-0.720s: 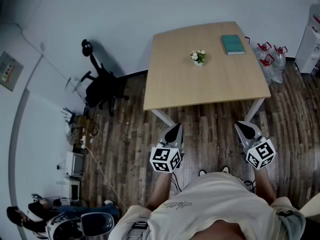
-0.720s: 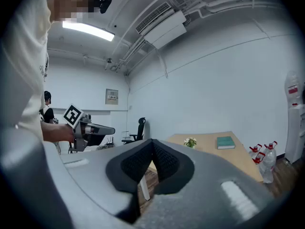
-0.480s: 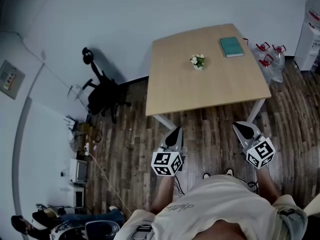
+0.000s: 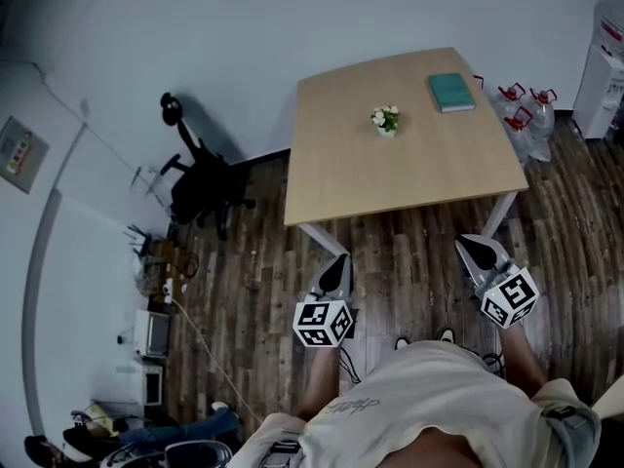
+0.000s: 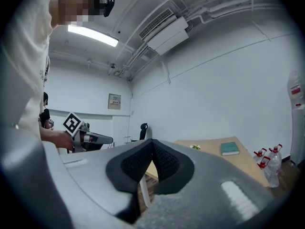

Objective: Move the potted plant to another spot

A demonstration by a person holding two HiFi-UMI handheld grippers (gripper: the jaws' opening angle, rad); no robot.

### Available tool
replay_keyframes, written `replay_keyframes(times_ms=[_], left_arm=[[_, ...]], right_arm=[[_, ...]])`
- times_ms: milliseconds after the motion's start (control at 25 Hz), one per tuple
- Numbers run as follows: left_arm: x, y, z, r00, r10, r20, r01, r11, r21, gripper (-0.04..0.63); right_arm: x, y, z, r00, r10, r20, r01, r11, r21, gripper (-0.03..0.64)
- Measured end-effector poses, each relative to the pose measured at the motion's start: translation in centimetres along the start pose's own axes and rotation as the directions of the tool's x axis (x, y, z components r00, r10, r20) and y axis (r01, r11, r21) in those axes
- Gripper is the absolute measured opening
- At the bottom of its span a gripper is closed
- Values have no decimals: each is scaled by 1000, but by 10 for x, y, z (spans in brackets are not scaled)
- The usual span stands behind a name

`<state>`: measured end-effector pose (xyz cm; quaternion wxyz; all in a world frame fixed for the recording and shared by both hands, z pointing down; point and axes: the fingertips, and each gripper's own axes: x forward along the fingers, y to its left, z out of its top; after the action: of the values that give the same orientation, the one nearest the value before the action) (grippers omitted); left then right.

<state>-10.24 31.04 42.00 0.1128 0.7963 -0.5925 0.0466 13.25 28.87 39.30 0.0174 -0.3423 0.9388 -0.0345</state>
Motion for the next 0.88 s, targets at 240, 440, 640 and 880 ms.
replay_keyframes(times_ms=[240,440,640,880], left_arm=[[2,-19,2,994,-105,35,105,994,15,133],[0,-26,-2,991,-124,42,122,991,46,334],[0,-18,7,987,-120,103,114,991,64,471],[4,-9,10,988,-125,87,117,989,89,469]], right_arm=[[0,7,-6,1000,-6,-25,6,1000,-13,3],[-5,12,-12,999,-14,-40,14,1000,-17,3],[-3,13,-12,999,-34,-41,33,999,-29,3],[-1,16,-10,997,-59,-47,58,998,-33,3]])
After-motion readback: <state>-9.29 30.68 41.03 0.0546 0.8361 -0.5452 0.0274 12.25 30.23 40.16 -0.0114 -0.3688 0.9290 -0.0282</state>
